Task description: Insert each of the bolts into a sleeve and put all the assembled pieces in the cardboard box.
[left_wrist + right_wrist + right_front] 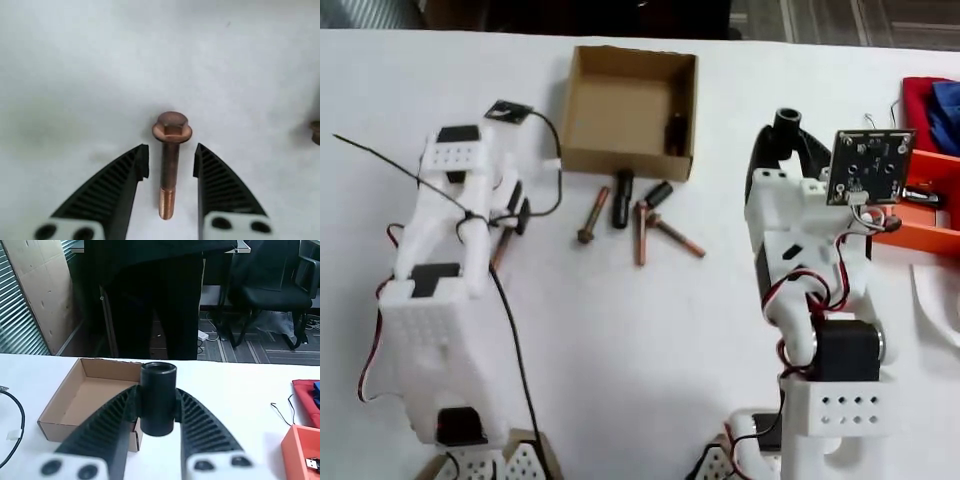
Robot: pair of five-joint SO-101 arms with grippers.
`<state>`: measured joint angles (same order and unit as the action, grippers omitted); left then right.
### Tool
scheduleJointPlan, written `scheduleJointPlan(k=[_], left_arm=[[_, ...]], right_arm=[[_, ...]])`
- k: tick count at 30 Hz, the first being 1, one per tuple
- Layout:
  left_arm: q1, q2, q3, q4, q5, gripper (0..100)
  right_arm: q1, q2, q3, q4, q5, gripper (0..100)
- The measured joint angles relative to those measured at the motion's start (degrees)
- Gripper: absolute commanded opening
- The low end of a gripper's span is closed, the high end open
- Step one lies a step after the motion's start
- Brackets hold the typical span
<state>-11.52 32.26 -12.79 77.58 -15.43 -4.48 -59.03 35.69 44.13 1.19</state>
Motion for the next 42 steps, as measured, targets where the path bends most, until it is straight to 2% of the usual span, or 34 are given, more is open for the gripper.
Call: scheduleJointPlan(k=[16, 17, 19, 20, 21, 29, 33, 37, 42], left_arm=[[0.4, 6.5, -3.6, -1.2, -0.2, 16], [0.4, 6.5, -3.7, -1.1, -0.2, 14], [0.5, 6.5, -3.7, -1.1, -0.2, 3], [0.7, 6.4, -3.7, -1.1, -0.2, 2], [1.2, 6.4, -3.7, -1.1, -0.2, 4], [2.2, 6.3, -3.8, -0.4, -0.1, 3], [3.1, 5.8, -7.7, 4.1, -0.1, 3], [4.2, -2.1, -15.8, 12.8, -0.1, 3], [10.1, -21.5, -24.4, 19.3, 1.4, 3]], right_arm=[[0.0, 0.0, 0.0, 0.0, 0.0, 2.2], [0.0, 0.0, 0.0, 0.0, 0.0, 2.2], [0.0, 0.0, 0.0, 0.0, 0.0, 2.2], [0.0, 0.0, 0.0, 0.0, 0.0, 2.2], [0.0, 0.0, 0.0, 0.0, 0.0, 2.2], [0.0, 0.0, 0.0, 0.0, 0.0, 2.2], [0.0, 0.0, 0.1, 0.0, 0.0, 2.2], [0.0, -0.4, 2.1, -0.7, -0.3, 2.2], [0.0, -1.0, 2.7, -1.1, -2.7, 2.2]])
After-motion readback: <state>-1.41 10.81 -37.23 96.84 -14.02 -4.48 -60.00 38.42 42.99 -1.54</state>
